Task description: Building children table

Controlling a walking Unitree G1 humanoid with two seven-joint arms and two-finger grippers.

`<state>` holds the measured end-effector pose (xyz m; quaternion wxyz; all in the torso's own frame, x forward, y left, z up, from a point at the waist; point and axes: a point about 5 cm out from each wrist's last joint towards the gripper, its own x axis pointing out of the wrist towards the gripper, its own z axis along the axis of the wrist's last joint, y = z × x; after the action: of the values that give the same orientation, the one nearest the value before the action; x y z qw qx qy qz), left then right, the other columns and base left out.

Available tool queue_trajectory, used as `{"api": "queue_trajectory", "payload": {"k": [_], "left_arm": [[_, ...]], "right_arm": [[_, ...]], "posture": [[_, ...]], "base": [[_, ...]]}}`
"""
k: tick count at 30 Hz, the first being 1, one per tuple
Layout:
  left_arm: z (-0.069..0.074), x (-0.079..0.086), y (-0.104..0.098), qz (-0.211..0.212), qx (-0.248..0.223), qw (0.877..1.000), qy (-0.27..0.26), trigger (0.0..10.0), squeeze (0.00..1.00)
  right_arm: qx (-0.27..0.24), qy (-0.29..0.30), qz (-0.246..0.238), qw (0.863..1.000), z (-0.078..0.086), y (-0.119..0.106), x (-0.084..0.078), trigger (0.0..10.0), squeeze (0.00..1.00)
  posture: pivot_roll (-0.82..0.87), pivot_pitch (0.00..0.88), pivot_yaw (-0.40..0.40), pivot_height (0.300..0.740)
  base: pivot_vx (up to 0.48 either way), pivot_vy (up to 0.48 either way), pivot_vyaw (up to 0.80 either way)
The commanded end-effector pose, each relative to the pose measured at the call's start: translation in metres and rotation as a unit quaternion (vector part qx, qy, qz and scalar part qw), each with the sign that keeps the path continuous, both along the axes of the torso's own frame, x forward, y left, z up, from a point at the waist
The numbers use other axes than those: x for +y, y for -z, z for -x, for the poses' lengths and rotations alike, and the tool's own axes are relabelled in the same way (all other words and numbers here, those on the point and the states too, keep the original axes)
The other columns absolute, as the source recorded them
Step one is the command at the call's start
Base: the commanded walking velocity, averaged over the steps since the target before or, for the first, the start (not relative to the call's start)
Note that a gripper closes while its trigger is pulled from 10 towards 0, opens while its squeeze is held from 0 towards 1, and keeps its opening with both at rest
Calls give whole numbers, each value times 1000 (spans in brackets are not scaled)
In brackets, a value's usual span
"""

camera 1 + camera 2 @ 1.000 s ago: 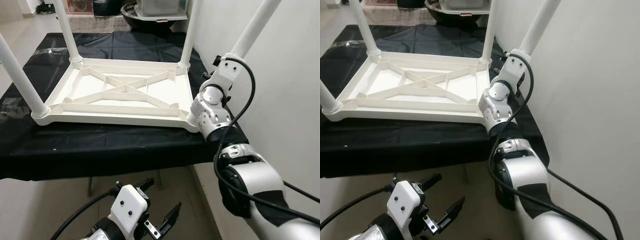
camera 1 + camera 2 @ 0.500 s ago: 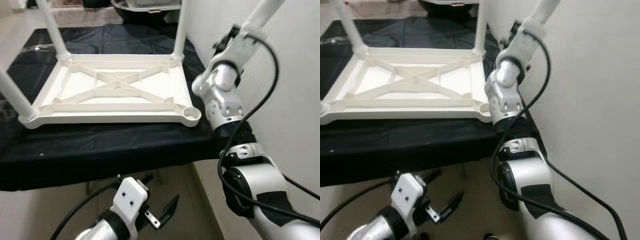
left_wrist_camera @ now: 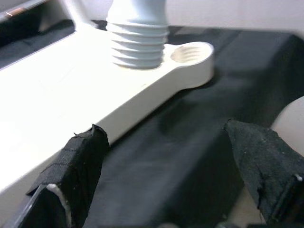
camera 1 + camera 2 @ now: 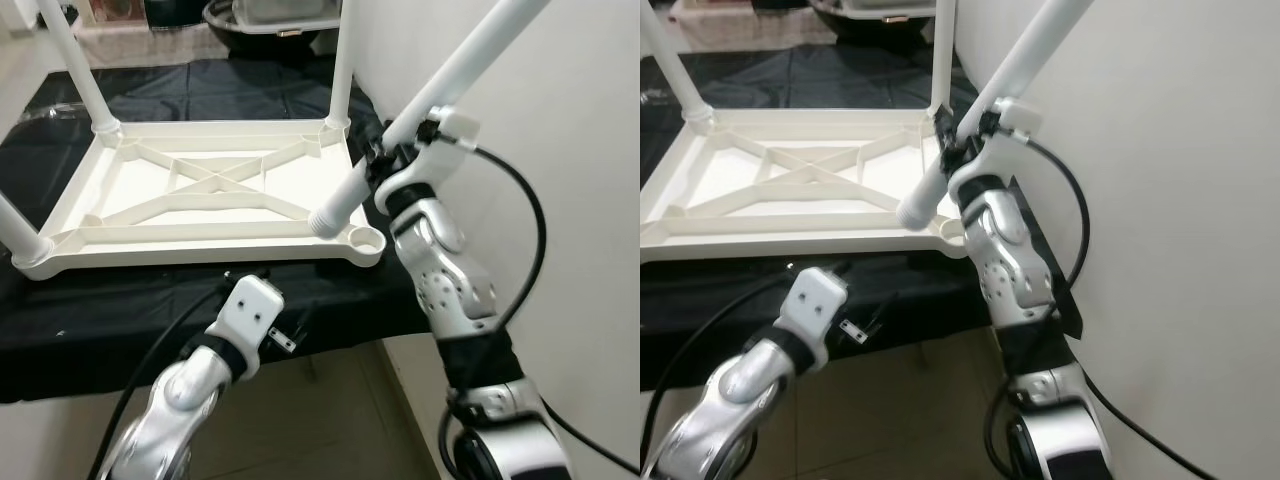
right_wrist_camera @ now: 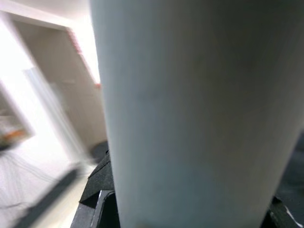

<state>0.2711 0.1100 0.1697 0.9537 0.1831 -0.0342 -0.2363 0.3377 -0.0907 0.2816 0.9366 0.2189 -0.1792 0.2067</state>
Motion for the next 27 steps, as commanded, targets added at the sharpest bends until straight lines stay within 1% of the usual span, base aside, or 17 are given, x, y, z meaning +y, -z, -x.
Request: {"api": "queue_trajectory", "payload": {"k": [1, 2, 3, 5, 7, 10, 18, 22, 27], "left_arm": [[-8, -3, 3, -28, -6, 1000, 8, 10000, 0], [-8, -3, 3, -28, -6, 1000, 8, 10000, 0], [-13, -7, 2, -34, -9, 999, 15, 10000, 0], [-18, -12, 2, -39, -12, 999, 23, 10000, 0], [-19, -14, 2, -39, -13, 999, 25, 10000, 0], [-24, -24, 8, -47, -6, 998, 42, 10000, 0], [-26, -31, 9, -46, -11, 997, 53, 10000, 0], [-28, -46, 5, -34, -19, 997, 68, 10000, 0], [-28, -51, 8, -32, -17, 997, 73, 10000, 0]], "right_arm": [[-14, -65, 3, 998, 15, -2, 12, 10000, 0], [-14, -65, 3, 998, 15, -2, 12, 10000, 0], [-16, -87, 10, 996, 21, 0, 16, 10000, 0], [-14, -114, 13, 993, 27, 3, 19, 10000, 0], [-11, -121, 11, 992, 29, 4, 19, 10000, 0], [-4, -141, 29, 990, 36, 13, 22, 10000, 0], [5, -149, 39, 988, 39, 20, 24, 10000, 0], [25, -150, 49, 987, 40, 33, 27, 10000, 0], [29, -151, 59, 986, 41, 35, 28, 10000, 0]], "posture": [[51, 62, -18, 740], [51, 62, -18, 740], [45, 56, -15, 740], [43, 53, -15, 740], [43, 53, -15, 740], [39, 46, -12, 740], [37, 46, -10, 740], [40, 51, -16, 740], [41, 53, -19, 740]], "base": [[0, 0, 0], [0, 0, 0], [0, 0, 0], [0, 0, 0], [0, 0, 0], [0, 0, 0], [0, 0, 0], [0, 0, 0], [0, 0, 0]]}}
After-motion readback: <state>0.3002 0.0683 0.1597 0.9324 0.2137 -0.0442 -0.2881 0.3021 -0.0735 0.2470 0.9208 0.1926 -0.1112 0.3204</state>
